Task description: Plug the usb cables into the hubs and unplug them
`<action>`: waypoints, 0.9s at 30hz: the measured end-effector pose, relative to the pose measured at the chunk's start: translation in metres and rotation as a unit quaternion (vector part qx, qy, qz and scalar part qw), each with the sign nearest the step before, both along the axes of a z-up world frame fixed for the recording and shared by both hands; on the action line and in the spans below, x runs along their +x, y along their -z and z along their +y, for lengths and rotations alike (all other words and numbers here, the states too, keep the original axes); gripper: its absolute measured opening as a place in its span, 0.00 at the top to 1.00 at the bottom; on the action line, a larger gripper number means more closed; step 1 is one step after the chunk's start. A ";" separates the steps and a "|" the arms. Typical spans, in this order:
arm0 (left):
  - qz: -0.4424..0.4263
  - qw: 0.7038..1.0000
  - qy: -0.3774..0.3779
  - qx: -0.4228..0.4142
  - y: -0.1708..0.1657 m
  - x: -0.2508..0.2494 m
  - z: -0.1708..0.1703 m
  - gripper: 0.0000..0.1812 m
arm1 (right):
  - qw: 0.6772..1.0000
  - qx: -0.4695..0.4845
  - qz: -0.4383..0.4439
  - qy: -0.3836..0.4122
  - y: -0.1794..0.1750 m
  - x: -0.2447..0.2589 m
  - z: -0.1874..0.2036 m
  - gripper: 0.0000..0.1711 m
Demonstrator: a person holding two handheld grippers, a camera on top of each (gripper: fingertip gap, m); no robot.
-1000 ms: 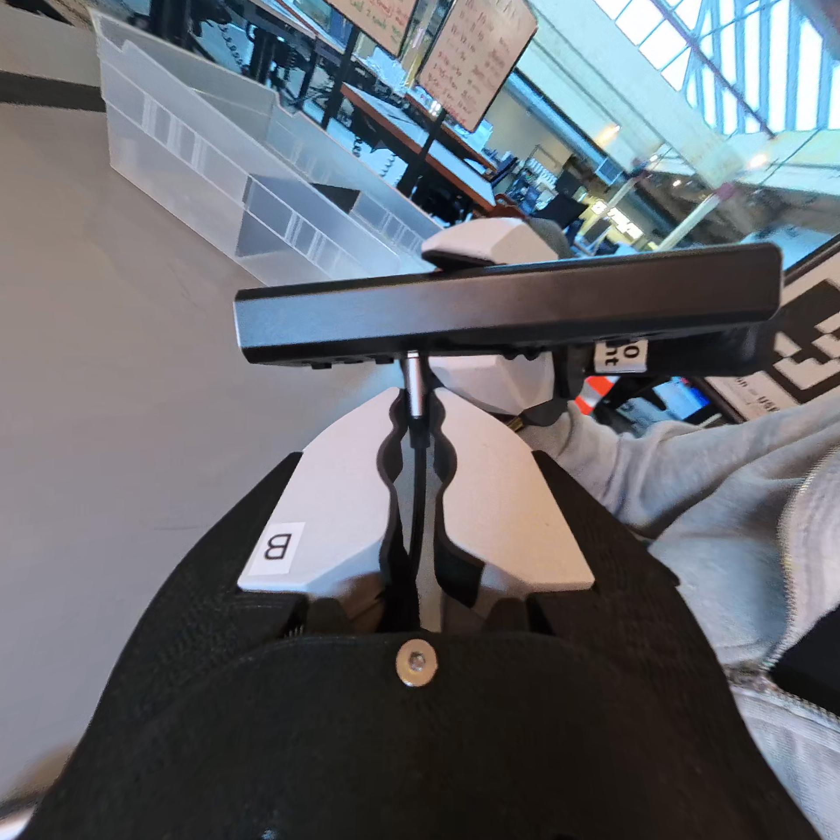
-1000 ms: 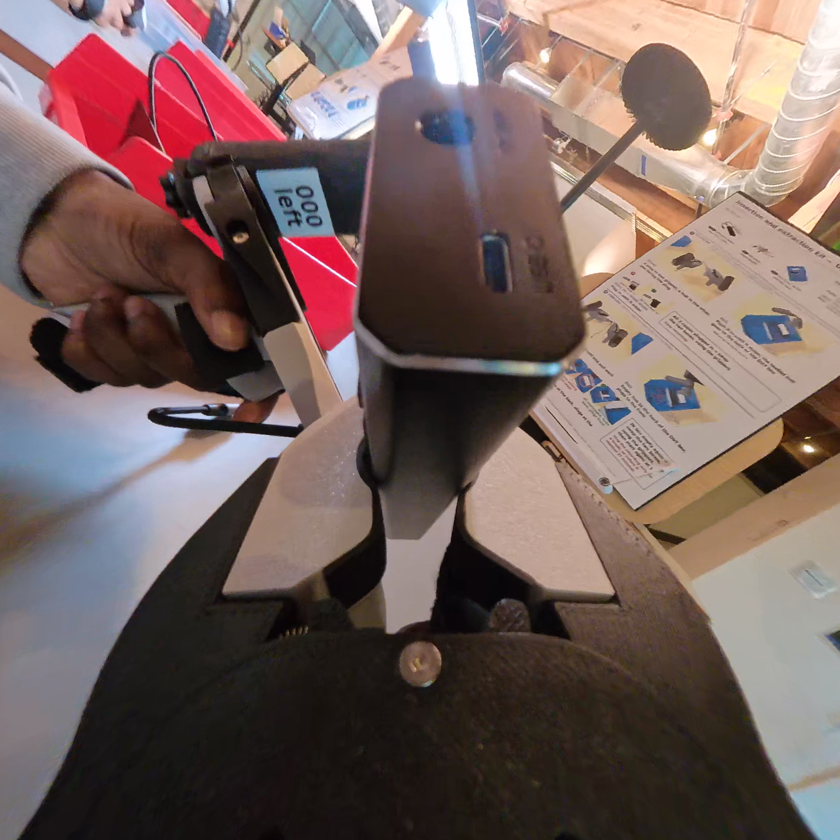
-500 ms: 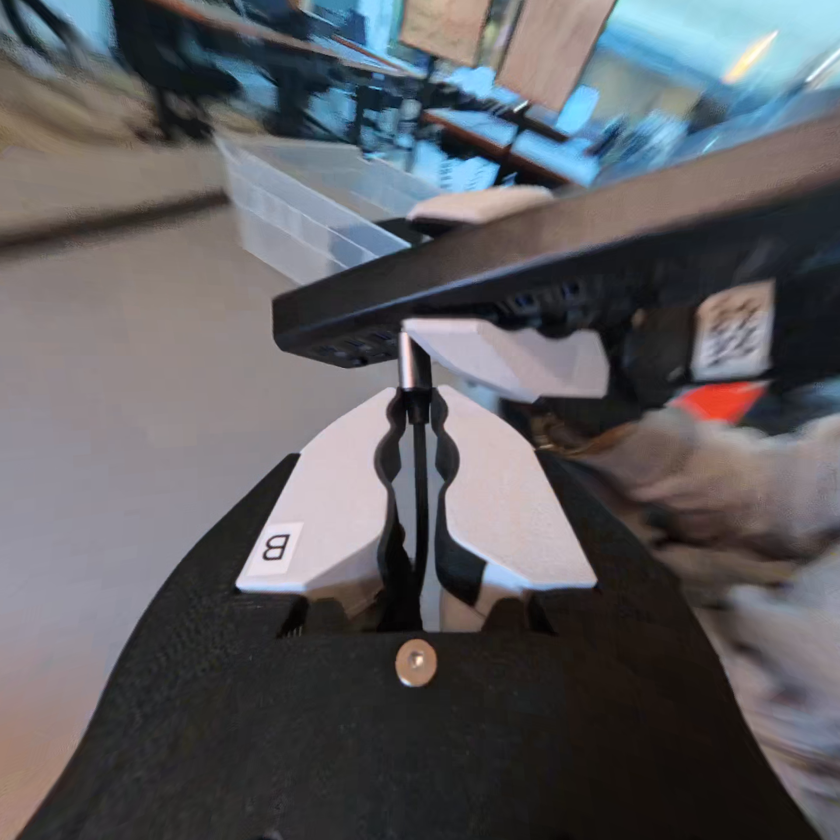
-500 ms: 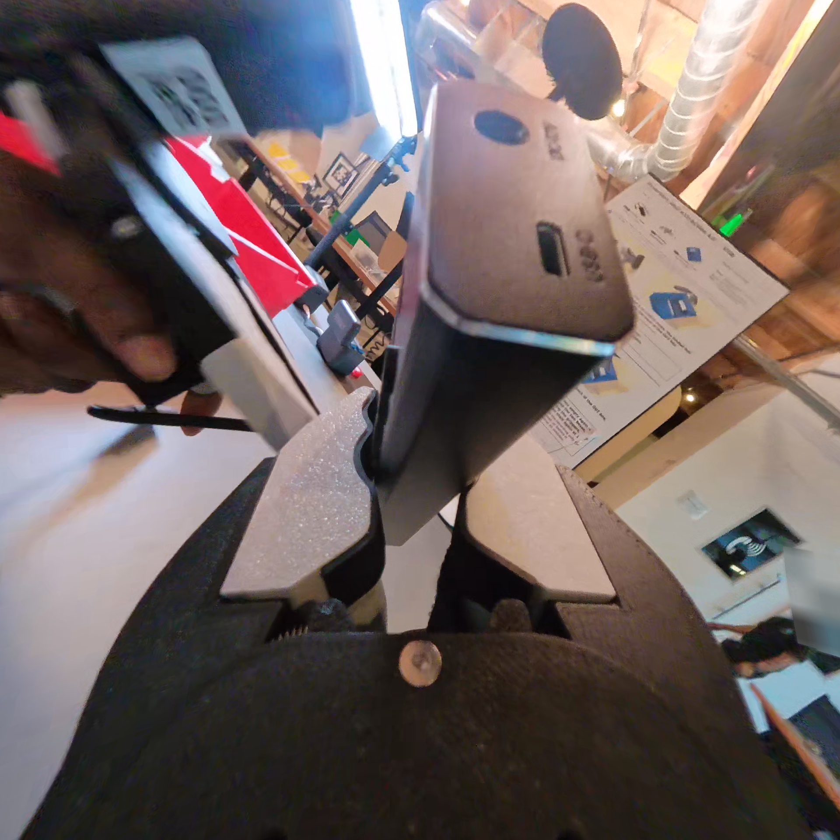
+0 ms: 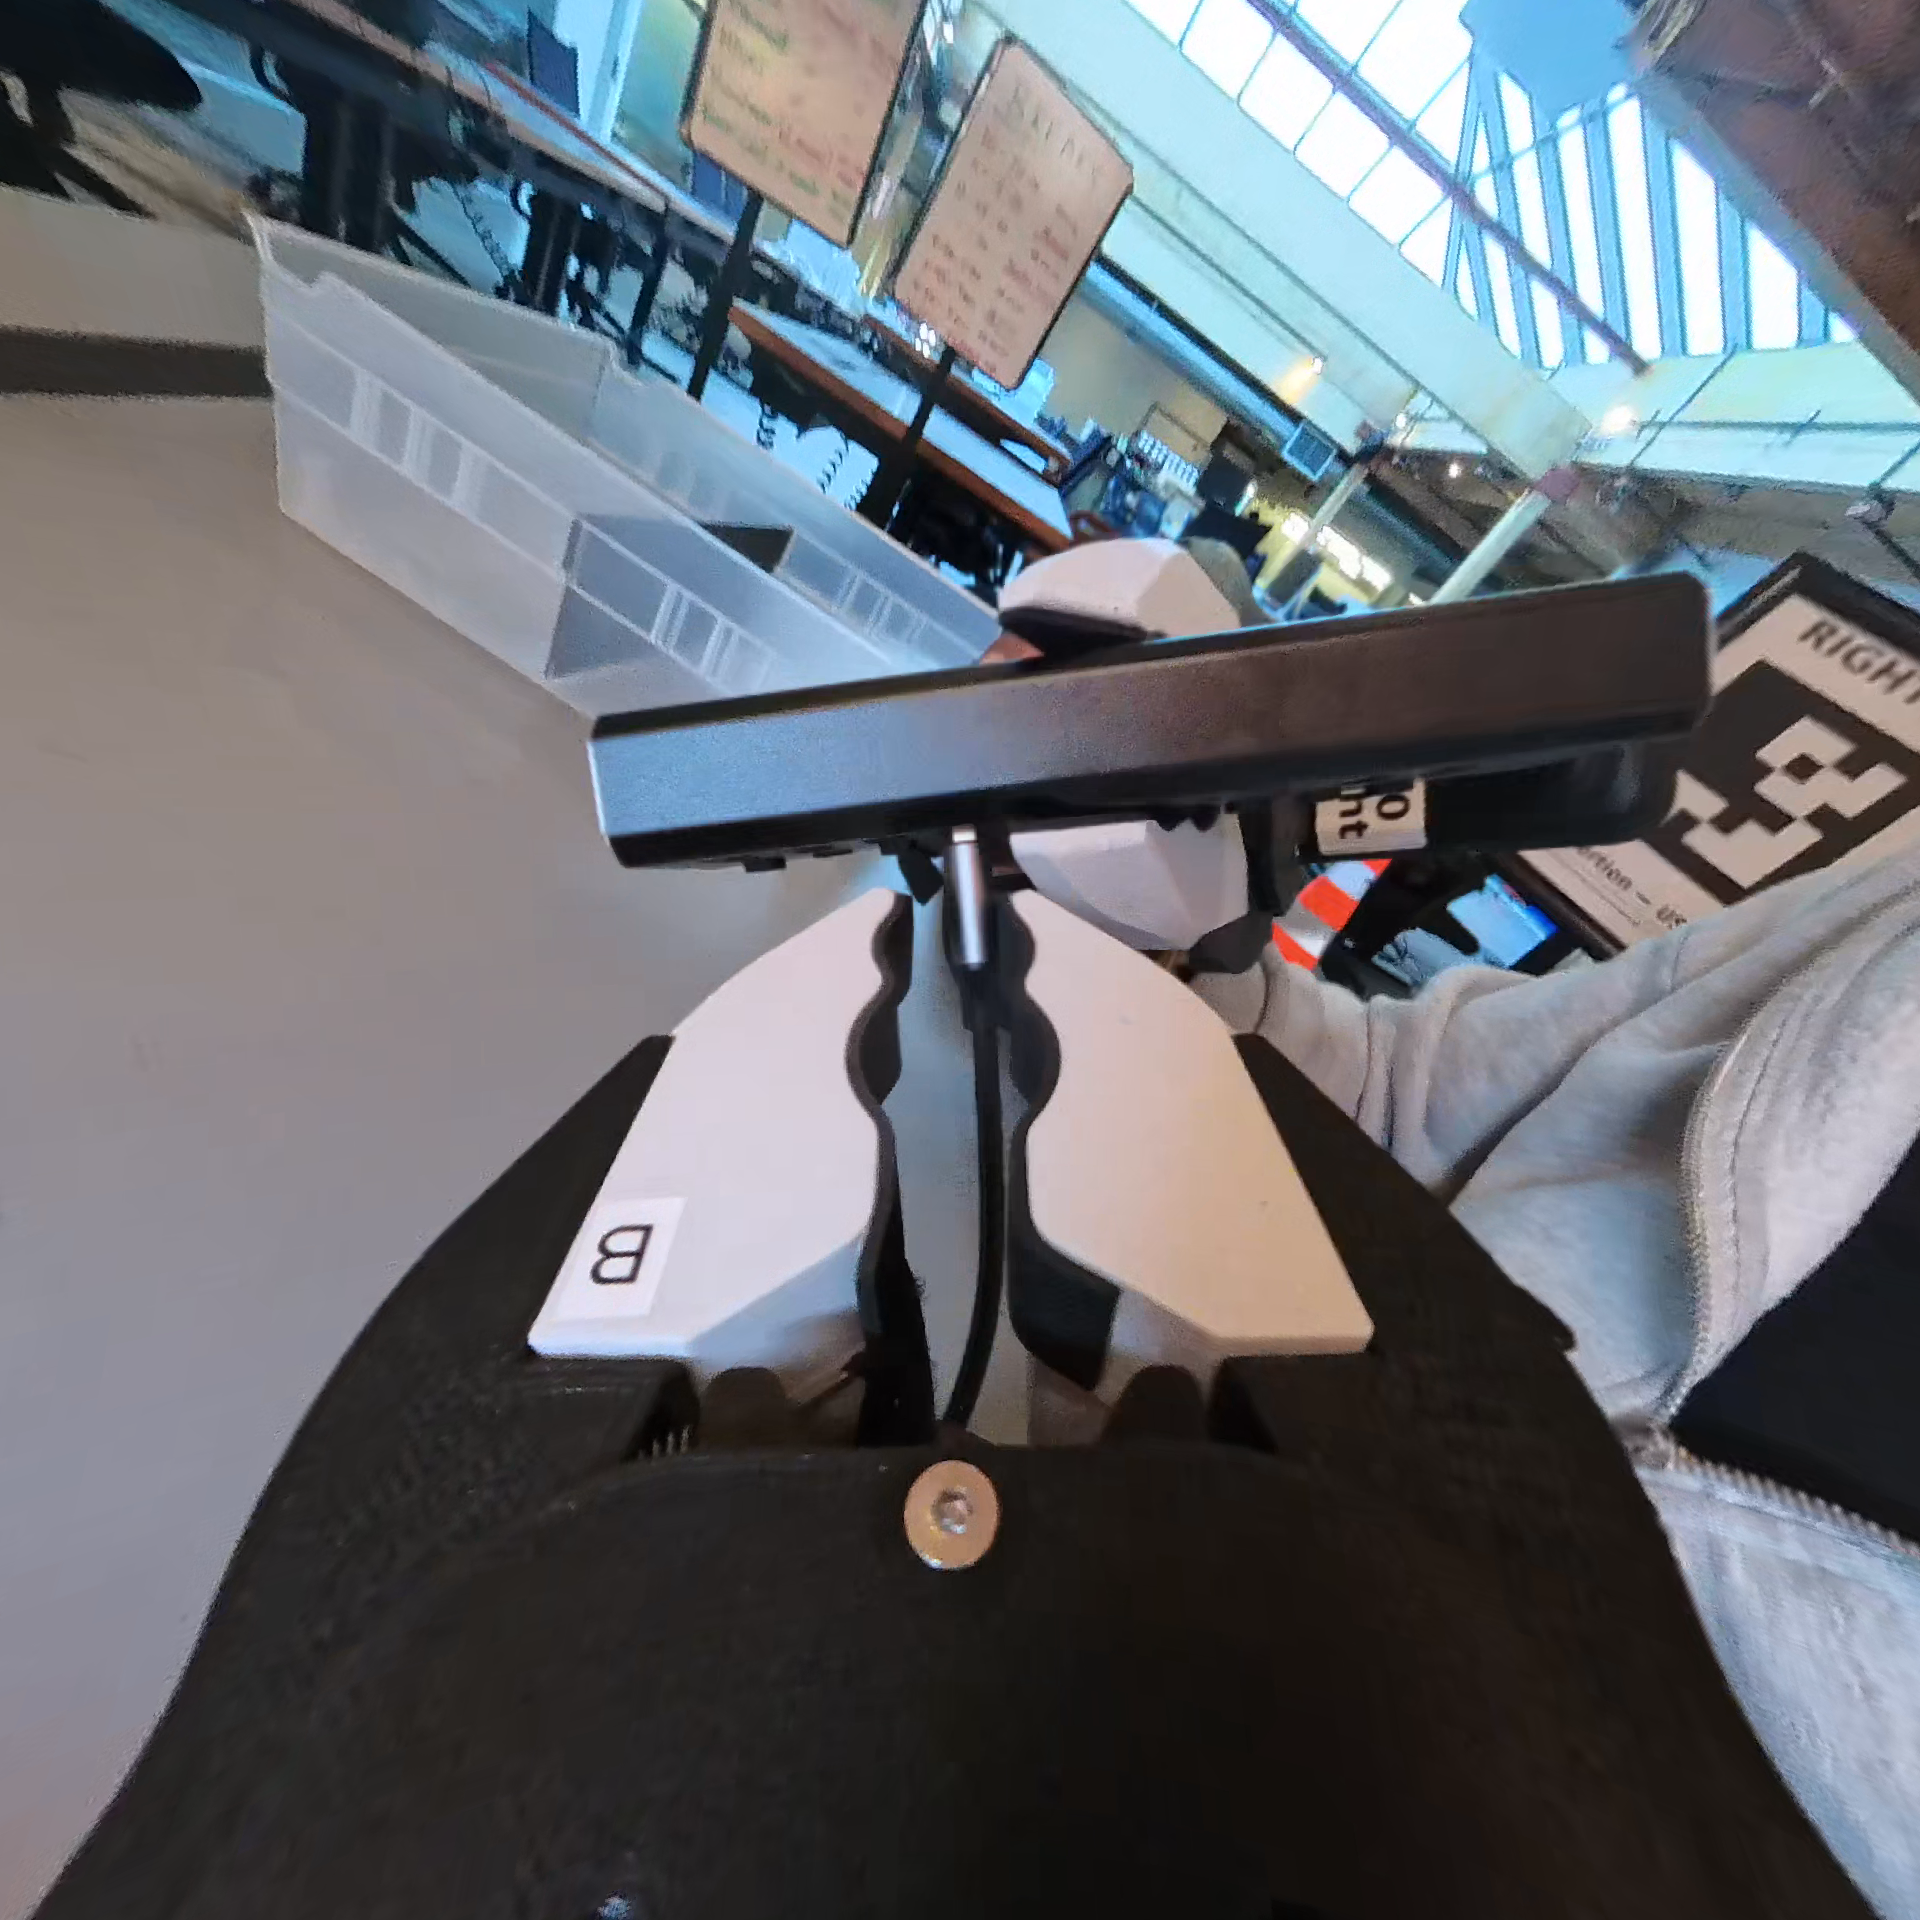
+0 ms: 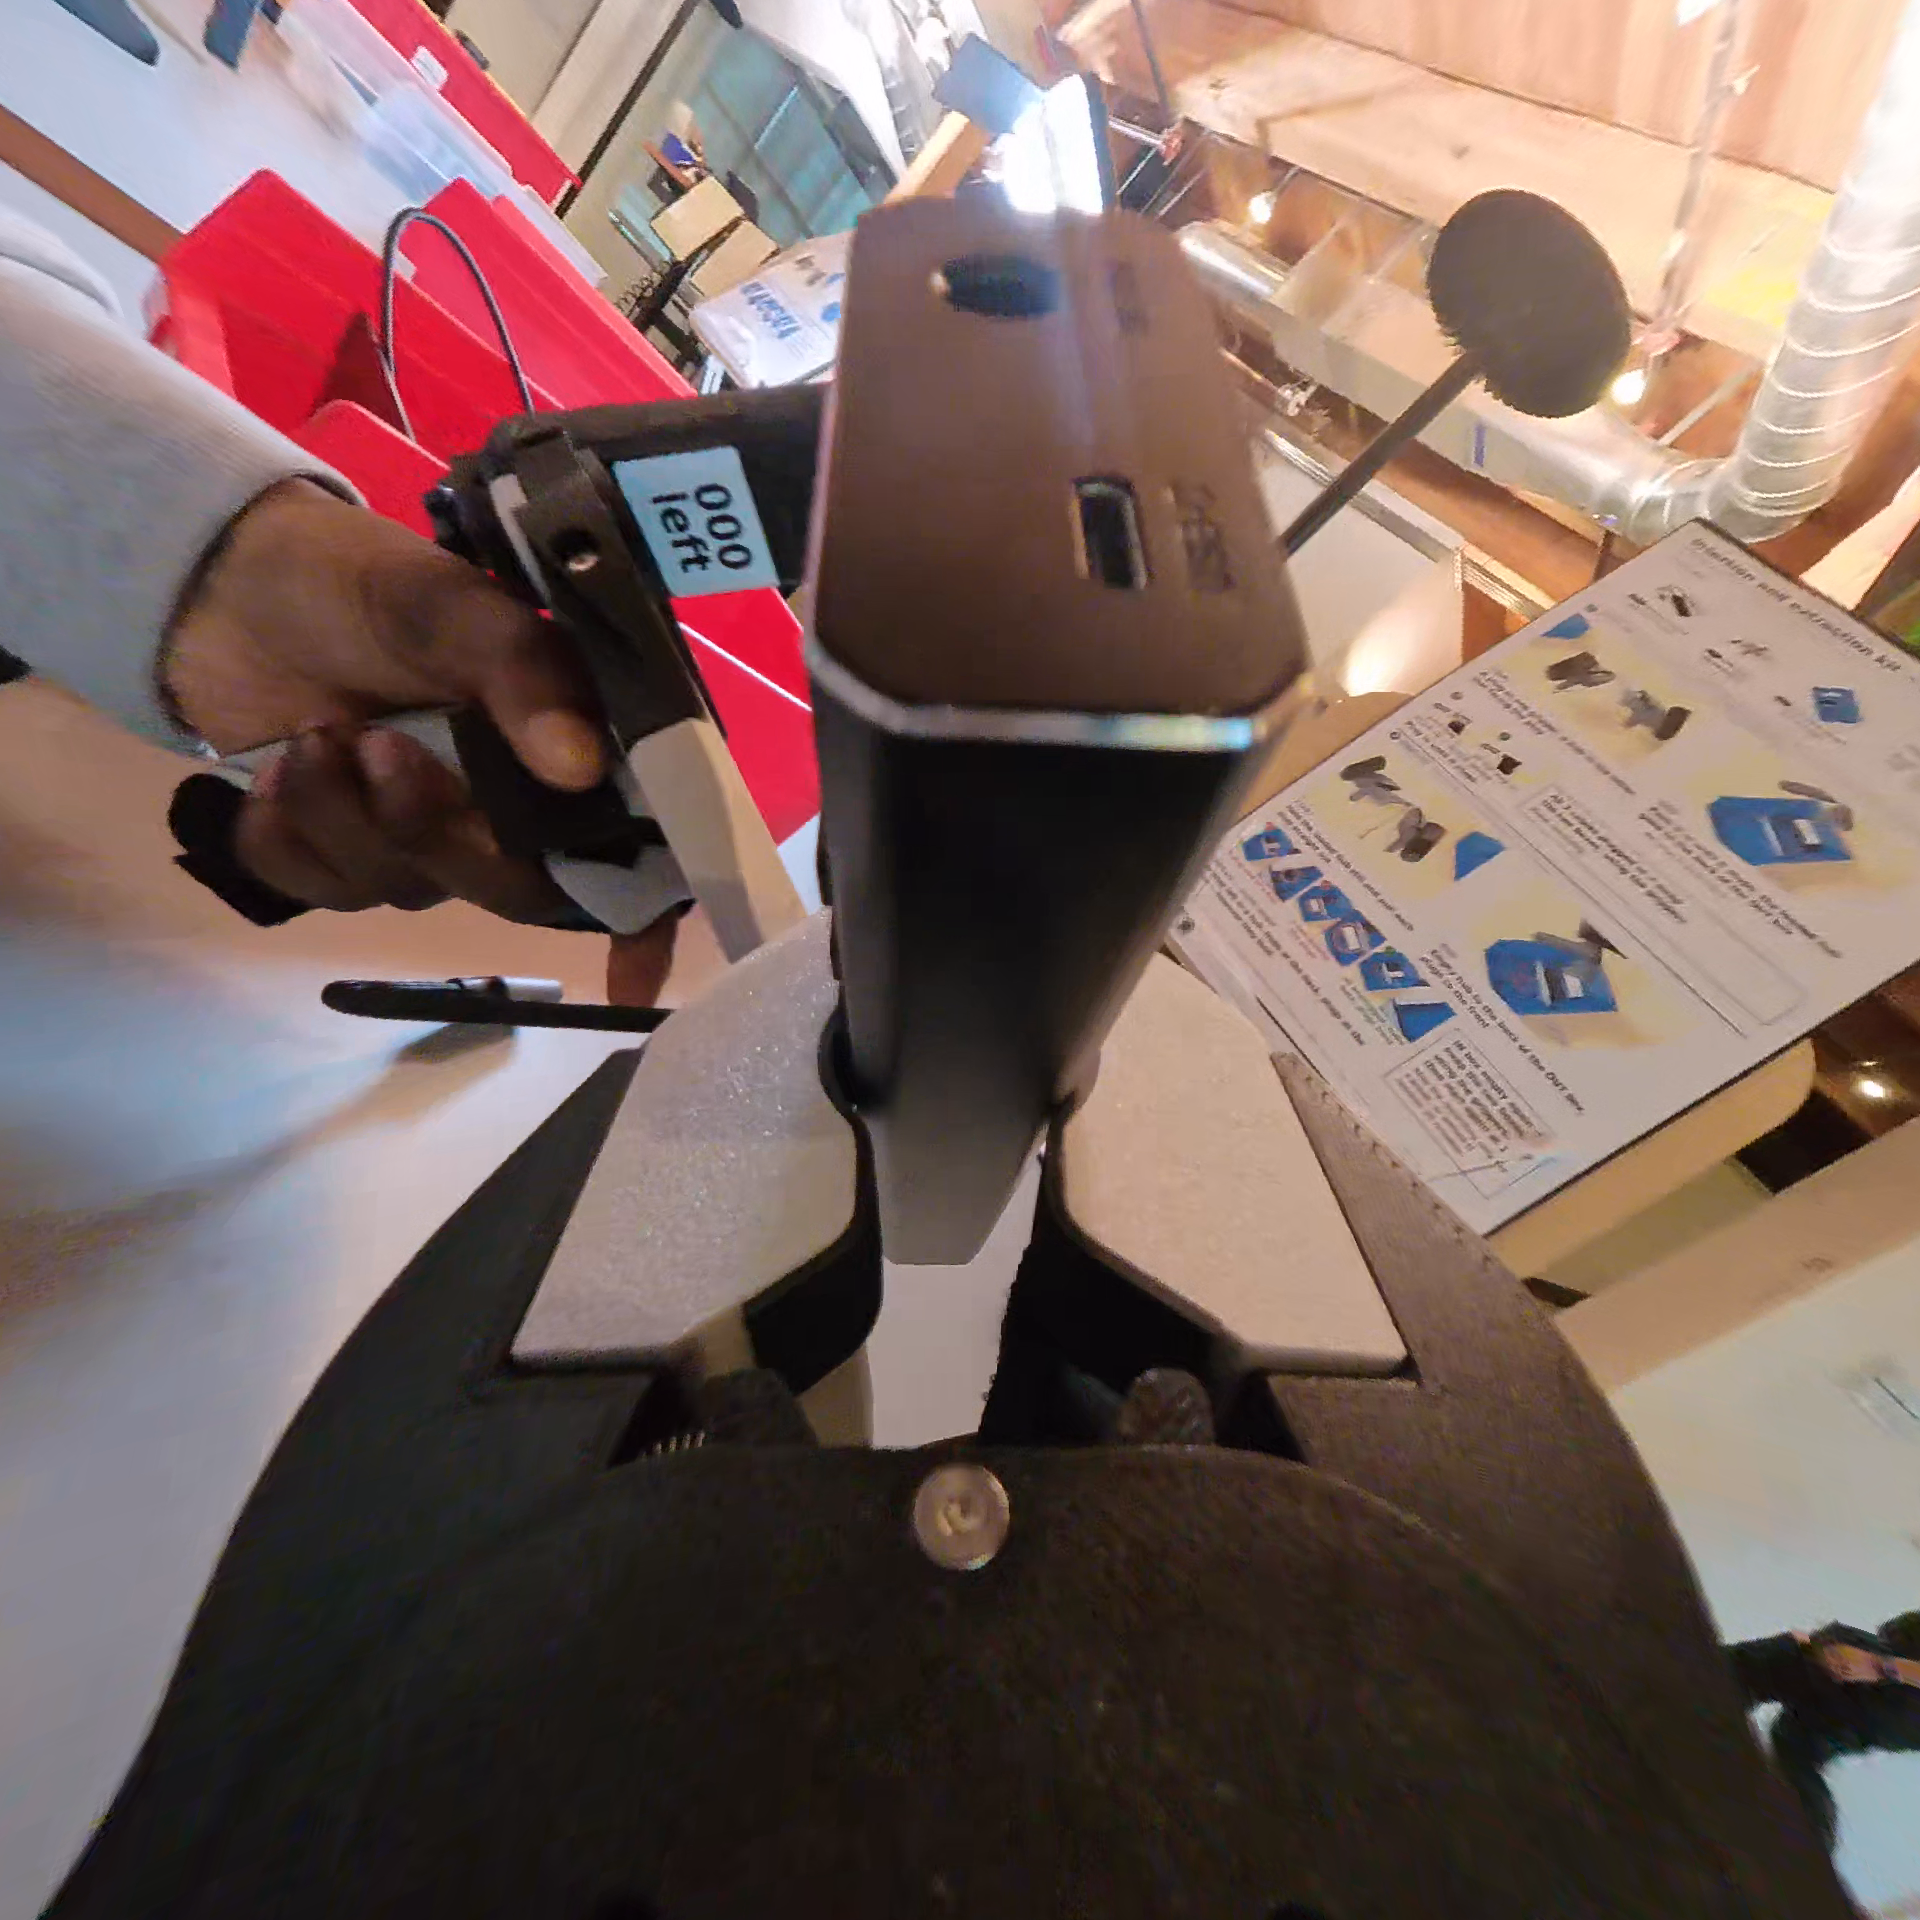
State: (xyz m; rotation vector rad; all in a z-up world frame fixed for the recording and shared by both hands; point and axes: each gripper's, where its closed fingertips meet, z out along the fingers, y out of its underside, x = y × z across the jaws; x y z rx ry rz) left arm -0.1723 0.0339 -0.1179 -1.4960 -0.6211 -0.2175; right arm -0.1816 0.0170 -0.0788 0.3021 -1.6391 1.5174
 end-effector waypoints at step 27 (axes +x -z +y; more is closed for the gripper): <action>-0.062 0.996 -0.004 0.065 0.008 0.000 0.007 0.96 | 0.991 -0.034 -0.106 -0.075 0.006 0.011 0.003 0.70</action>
